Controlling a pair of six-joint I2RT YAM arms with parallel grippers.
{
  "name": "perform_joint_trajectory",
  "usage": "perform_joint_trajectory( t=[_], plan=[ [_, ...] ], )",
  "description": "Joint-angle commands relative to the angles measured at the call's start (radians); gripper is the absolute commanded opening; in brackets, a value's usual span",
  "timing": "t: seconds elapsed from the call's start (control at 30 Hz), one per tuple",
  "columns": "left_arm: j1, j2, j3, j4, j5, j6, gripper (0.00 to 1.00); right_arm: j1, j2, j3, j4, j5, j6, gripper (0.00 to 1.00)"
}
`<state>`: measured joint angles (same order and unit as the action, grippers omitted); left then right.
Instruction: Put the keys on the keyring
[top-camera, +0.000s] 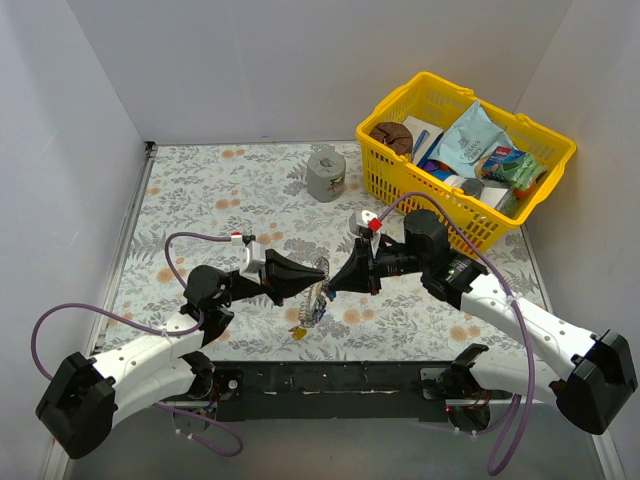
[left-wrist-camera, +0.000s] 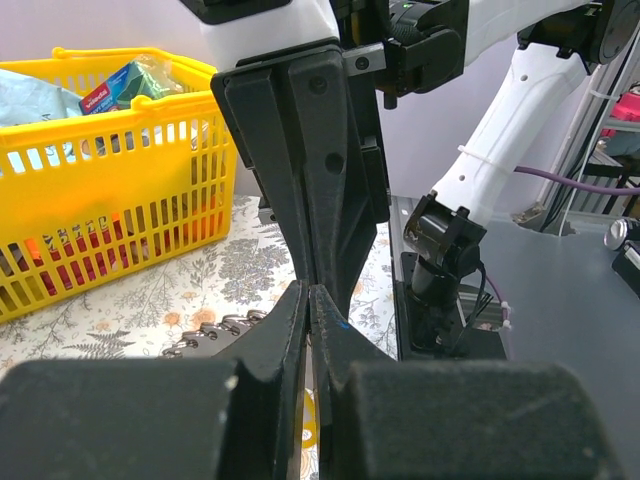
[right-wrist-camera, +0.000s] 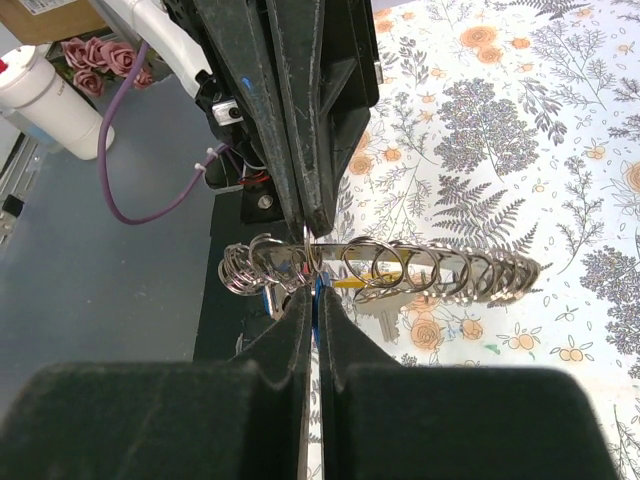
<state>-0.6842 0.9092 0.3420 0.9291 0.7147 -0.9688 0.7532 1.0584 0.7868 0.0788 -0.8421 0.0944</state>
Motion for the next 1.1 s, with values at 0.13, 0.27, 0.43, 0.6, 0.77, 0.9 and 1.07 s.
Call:
perform_joint_trajectory(
  t=[0.13, 0.27, 0.43, 0.6, 0.77, 0.9, 1.07],
  plan=[
    [-0.003, -0.004, 0.060, 0.105, -0.006, -0.031, 0.00, 0.005, 0.009, -0.021, 0.036, -0.032, -0.002, 0.01],
    [-0.003, 0.002, 0.063, 0.123, -0.001, -0.044, 0.00, 0.005, 0.012, -0.027, 0.038, -0.035, -0.002, 0.01],
    [-0.003, 0.005, 0.066, 0.132, 0.008, -0.050, 0.00, 0.005, 0.017, -0.032, 0.036, -0.035, -0.004, 0.01],
    [-0.003, 0.007, 0.071, 0.128, 0.019, -0.053, 0.00, 0.006, 0.020, -0.027, 0.033, -0.029, -0.007, 0.01],
    [-0.003, 0.011, 0.080, 0.100, 0.028, -0.039, 0.00, 0.006, 0.031, -0.018, 0.029, -0.032, -0.007, 0.01],
    [-0.003, 0.008, 0.084, 0.090, 0.029, -0.031, 0.00, 0.006, 0.029, -0.015, 0.026, -0.032, -0.009, 0.01],
    [-0.003, -0.004, 0.089, 0.050, 0.023, -0.008, 0.00, 0.005, 0.006, -0.020, 0.016, -0.020, -0.016, 0.07]
  ],
)
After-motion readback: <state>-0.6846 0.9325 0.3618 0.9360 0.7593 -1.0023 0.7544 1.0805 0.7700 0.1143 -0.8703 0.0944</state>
